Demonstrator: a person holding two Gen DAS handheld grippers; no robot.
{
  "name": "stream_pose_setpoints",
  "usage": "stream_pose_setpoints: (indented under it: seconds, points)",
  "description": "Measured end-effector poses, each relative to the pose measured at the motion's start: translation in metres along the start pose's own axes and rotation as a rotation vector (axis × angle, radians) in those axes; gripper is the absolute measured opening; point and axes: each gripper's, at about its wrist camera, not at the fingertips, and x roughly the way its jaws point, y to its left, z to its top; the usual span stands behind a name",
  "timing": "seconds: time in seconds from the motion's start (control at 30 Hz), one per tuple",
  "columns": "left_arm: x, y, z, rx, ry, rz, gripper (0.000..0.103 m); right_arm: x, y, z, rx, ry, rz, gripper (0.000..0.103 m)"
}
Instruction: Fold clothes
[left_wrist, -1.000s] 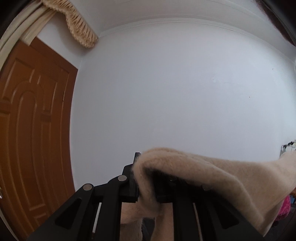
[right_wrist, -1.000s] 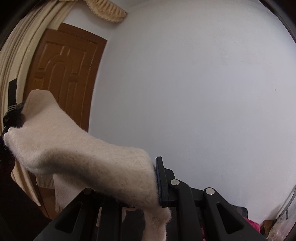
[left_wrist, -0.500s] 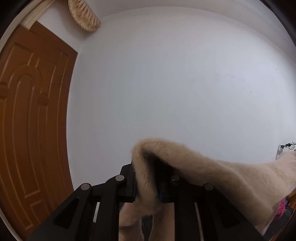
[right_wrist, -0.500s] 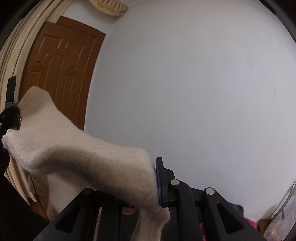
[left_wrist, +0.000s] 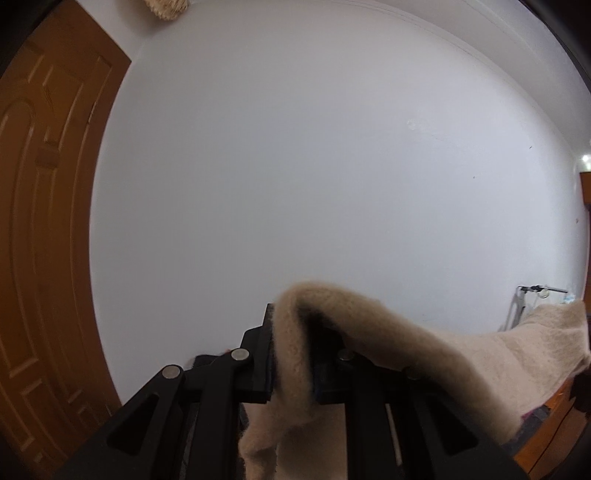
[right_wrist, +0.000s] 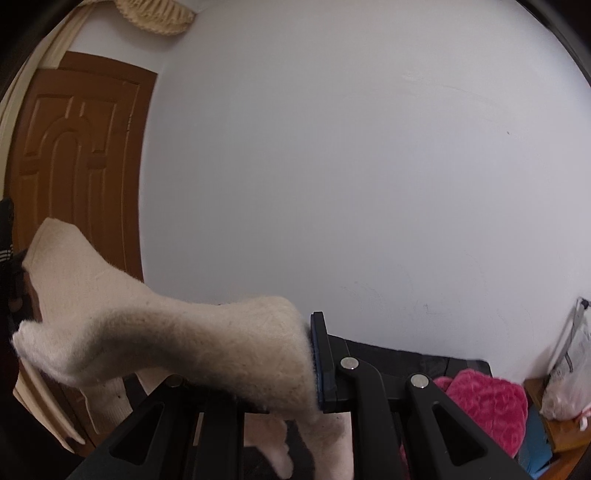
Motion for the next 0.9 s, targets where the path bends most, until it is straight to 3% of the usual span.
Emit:
stream_pose_setpoints:
  seconds: [0.37,0.5,0.7,0.9]
  points:
    - [-0.061,0.022,0.006,0.051,-0.028,-0.063,0.016,-0.053,0.066,-0.003,0.026,-0.014,-0.080,0.014]
    - [-0.067,0.027,0.001,0.046,-0.023,-0.060,0.016,-0.047,0.098,0.020,0.007,-0.014,-0.099,0.014]
    - [-0.030,0.033,-0.036,0.006,0.116,-0.041,0.016,-0.011,0.104,0.007,-0.001,0.070,-0.098,0.014]
    - [0.050,0.033,-0.087,-0.013,0.278,-0.019,0.016,0.070,0.087,-0.034,0.040,0.196,-0.089,0.014]
